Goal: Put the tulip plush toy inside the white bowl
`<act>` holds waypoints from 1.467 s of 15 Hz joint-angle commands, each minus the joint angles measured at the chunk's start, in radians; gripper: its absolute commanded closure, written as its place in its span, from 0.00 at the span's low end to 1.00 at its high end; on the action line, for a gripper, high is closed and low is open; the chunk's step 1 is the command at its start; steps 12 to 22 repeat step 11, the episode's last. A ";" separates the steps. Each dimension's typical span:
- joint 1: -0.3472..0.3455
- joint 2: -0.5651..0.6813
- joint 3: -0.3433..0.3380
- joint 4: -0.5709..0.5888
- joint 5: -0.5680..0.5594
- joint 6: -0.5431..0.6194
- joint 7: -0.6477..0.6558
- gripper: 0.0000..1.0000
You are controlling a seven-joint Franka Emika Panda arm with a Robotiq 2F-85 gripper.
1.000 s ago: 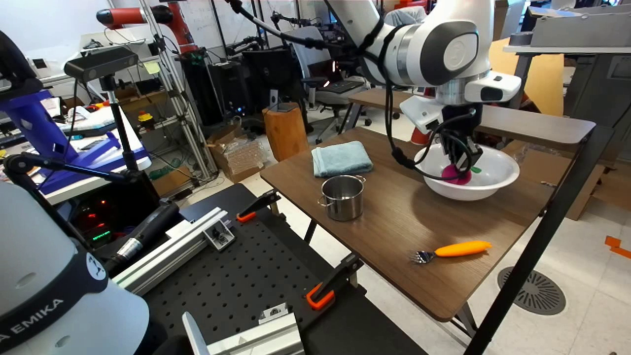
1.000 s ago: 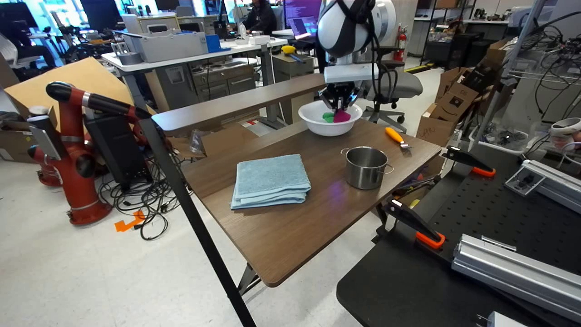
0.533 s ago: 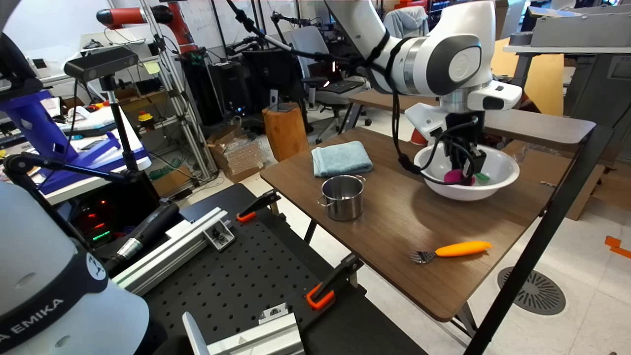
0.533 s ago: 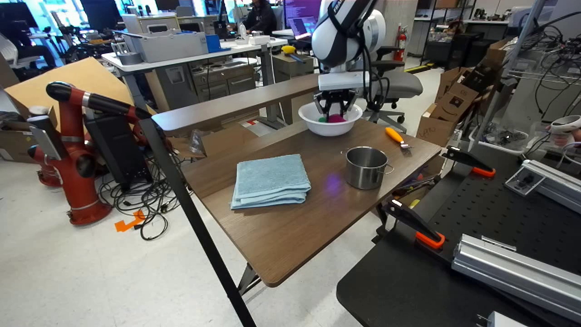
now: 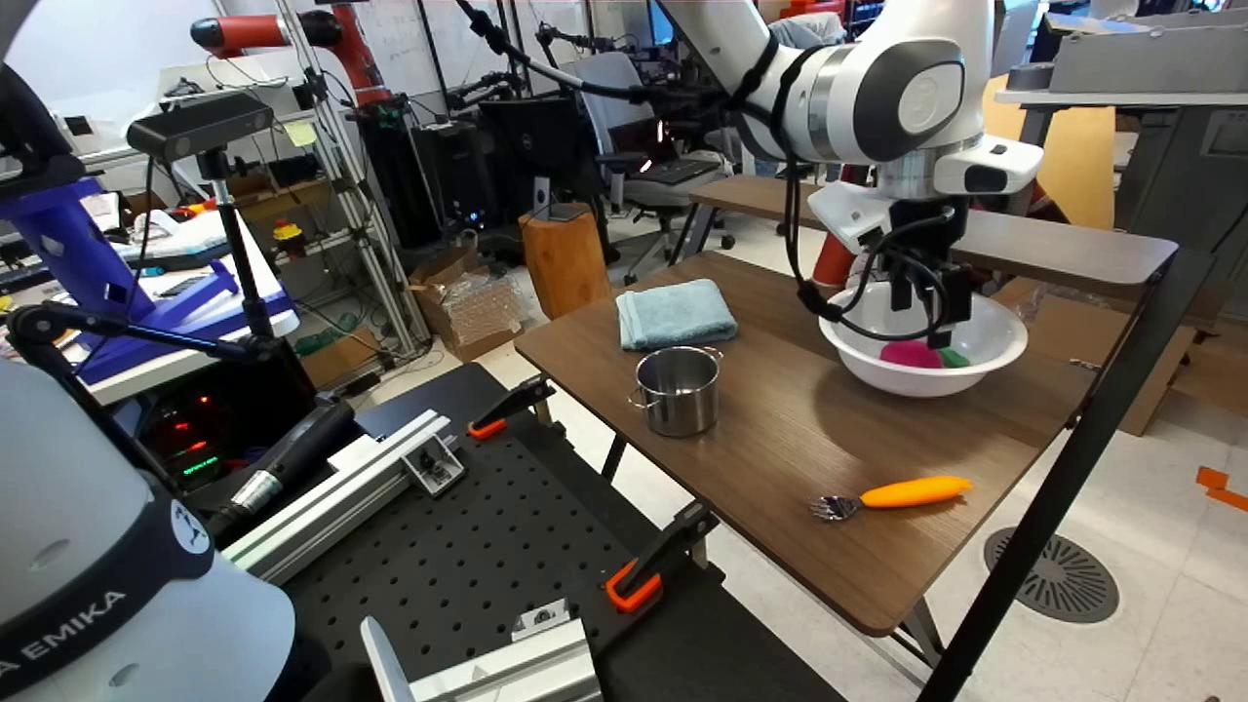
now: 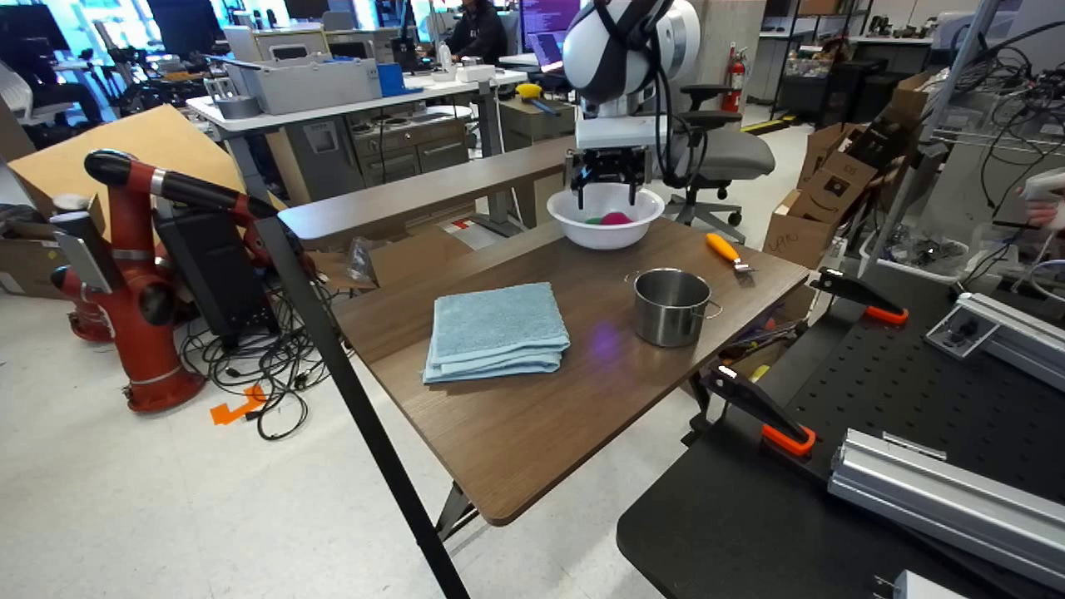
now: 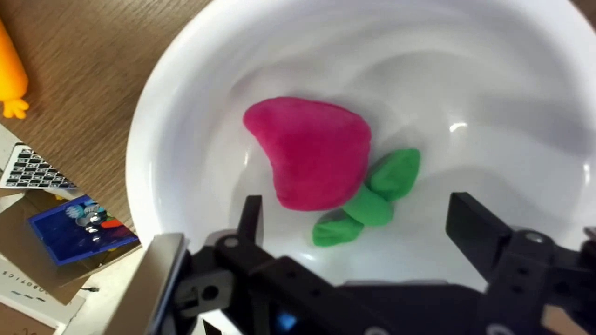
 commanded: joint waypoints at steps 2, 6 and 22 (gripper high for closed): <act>-0.017 -0.138 0.048 -0.093 0.049 -0.025 -0.074 0.00; 0.003 -0.187 0.047 -0.095 0.025 -0.022 -0.083 0.00; 0.002 -0.285 0.063 -0.210 0.024 -0.036 -0.111 0.00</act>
